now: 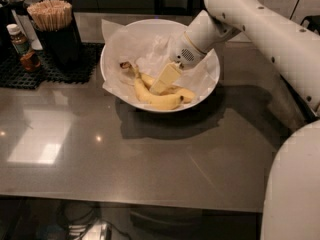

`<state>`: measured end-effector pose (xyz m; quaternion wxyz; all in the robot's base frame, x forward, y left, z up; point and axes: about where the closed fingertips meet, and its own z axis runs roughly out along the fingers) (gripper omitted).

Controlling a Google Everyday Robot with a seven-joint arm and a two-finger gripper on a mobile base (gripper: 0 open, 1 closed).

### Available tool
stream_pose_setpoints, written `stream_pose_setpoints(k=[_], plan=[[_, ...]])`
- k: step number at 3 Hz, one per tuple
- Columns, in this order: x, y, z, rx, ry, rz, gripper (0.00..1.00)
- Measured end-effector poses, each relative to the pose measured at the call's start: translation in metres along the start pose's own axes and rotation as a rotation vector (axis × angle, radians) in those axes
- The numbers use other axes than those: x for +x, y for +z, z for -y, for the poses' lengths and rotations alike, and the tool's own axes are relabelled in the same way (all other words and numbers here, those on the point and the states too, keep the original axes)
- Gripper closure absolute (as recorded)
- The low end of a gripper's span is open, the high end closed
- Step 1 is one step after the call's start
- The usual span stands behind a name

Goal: Pick banana from white bowl

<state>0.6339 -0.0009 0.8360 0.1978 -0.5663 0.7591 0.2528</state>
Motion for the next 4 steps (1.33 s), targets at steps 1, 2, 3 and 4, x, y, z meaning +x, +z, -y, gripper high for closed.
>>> stream_pose_setpoints(k=[1, 2, 3, 4], plan=[[0.005, 0.018, 0.003, 0.015, 0.023, -0.011, 0.58], [0.003, 0.015, 0.003, 0.015, 0.023, -0.011, 0.81], [0.003, 0.017, 0.002, 0.034, 0.029, 0.006, 1.00], [-0.001, -0.003, -0.009, 0.094, 0.011, 0.079, 1.00]])
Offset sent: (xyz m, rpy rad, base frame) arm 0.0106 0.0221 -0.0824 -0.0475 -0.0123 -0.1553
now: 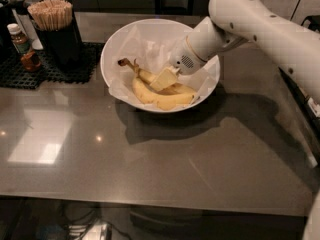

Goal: Pick banana from white bowl

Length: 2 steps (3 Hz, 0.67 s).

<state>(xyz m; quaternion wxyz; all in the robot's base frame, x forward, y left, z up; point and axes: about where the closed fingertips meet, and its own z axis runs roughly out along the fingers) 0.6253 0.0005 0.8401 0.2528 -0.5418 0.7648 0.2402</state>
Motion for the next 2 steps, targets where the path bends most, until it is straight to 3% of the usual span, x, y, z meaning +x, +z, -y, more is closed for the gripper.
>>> stream_pose_setpoints(k=[1, 2], plan=[[-0.015, -0.058, -0.030, 0.122, -0.055, 0.161, 1.00], [-0.029, -0.111, -0.050, 0.213, -0.106, 0.293, 1.00]])
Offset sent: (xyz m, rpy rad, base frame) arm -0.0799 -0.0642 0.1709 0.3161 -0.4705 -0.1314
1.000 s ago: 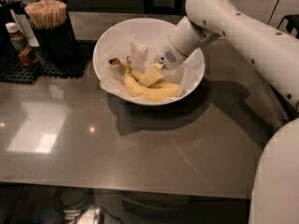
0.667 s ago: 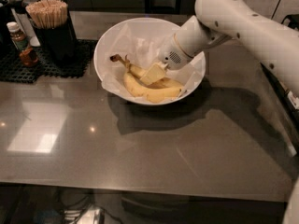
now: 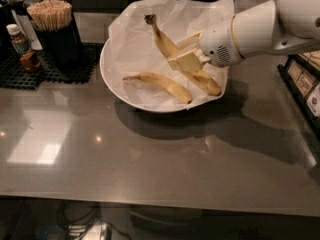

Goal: Pick banana from white bowl

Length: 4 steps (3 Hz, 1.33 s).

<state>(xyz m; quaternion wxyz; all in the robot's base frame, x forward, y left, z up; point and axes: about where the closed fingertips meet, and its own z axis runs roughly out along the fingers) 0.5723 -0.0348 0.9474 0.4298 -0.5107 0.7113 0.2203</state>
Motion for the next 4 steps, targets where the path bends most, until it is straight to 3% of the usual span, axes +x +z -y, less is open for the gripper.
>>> stream_pose_setpoints(k=[1, 2, 3, 4], plan=[[-0.026, -0.026, -0.003, 0.000, -0.054, 0.094, 1.00], [-0.038, -0.031, 0.004, -0.072, -0.085, 0.093, 1.00], [-0.040, 0.018, 0.007, -0.254, -0.085, 0.025, 1.00], [-0.015, 0.088, 0.008, -0.444, -0.014, -0.112, 1.00]])
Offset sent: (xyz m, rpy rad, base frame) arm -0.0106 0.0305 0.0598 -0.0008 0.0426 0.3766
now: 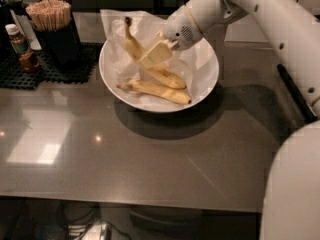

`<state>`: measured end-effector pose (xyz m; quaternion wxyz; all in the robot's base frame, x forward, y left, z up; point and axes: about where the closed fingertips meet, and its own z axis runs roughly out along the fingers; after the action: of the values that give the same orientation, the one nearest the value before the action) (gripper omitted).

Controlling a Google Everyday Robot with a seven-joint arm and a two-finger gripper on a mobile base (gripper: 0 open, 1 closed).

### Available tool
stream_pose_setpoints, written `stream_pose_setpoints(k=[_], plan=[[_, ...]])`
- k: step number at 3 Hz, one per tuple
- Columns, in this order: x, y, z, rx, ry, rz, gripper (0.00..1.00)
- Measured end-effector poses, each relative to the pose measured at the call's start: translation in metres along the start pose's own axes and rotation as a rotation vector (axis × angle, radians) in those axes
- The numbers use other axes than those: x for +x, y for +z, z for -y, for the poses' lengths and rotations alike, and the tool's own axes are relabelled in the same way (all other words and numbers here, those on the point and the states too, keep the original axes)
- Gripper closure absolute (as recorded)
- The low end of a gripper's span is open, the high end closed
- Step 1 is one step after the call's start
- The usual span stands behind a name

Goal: Pick banana from white bowl

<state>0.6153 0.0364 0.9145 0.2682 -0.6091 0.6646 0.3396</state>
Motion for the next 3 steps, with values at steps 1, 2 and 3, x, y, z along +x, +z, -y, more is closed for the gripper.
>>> stream_pose_setpoints(k=[1, 2, 3], plan=[[0.0163, 0.0516, 0.0032, -0.189, 0.077, -0.115, 1.00], [0.0162, 0.0516, 0.0032, -0.188, 0.077, -0.115, 1.00], [0.0137, 0.0552, 0.0057, -0.181, 0.078, -0.105, 0.82]])
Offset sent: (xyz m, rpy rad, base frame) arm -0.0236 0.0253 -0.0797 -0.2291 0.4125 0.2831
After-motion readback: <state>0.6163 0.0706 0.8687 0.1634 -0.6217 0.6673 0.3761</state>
